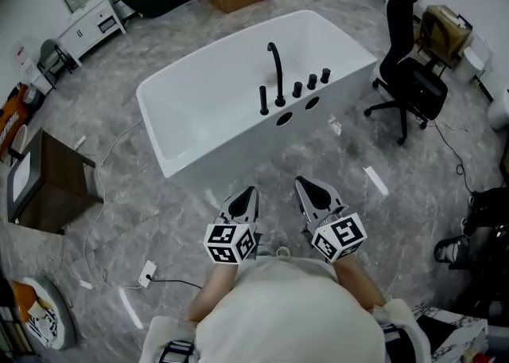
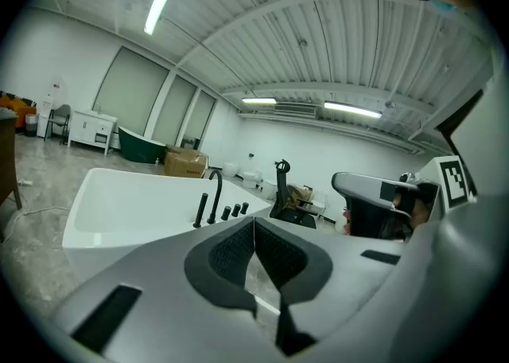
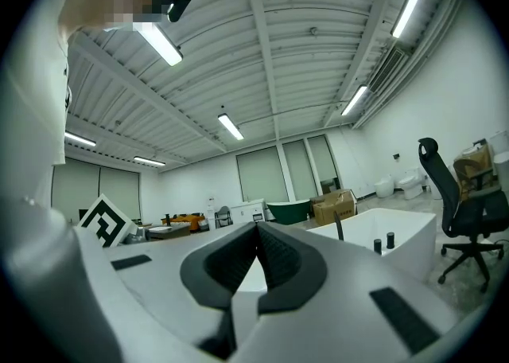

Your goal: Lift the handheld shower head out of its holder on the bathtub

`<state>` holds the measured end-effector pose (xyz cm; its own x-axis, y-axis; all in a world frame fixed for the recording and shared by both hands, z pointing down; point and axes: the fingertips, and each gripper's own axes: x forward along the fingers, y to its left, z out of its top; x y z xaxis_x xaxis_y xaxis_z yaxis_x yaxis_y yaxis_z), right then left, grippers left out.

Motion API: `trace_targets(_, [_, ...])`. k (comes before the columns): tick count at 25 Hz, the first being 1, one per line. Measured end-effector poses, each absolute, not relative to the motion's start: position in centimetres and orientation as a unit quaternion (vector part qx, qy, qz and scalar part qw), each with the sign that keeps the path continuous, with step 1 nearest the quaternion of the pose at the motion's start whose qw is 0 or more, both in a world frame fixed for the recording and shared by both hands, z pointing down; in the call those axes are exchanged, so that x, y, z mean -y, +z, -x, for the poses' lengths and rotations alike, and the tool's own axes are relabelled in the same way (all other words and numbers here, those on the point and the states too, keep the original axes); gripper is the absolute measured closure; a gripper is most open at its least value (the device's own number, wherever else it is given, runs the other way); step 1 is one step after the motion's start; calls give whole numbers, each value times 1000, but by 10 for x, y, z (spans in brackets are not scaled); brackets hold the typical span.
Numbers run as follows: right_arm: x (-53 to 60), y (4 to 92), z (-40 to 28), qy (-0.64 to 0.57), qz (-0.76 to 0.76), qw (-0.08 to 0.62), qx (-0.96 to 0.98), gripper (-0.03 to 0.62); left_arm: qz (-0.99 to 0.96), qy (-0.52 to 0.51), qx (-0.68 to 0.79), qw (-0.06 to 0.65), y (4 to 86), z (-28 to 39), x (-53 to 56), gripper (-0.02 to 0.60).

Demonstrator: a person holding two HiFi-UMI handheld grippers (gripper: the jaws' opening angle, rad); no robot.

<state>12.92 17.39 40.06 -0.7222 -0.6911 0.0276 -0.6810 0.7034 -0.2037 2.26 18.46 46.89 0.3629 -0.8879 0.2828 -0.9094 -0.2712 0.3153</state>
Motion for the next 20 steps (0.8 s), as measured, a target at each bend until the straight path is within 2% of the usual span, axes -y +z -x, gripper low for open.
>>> trace_targets(20, [-173,417,-123,-129,339,13,-932,574,-772,41,588,239,484,-17,-198,560])
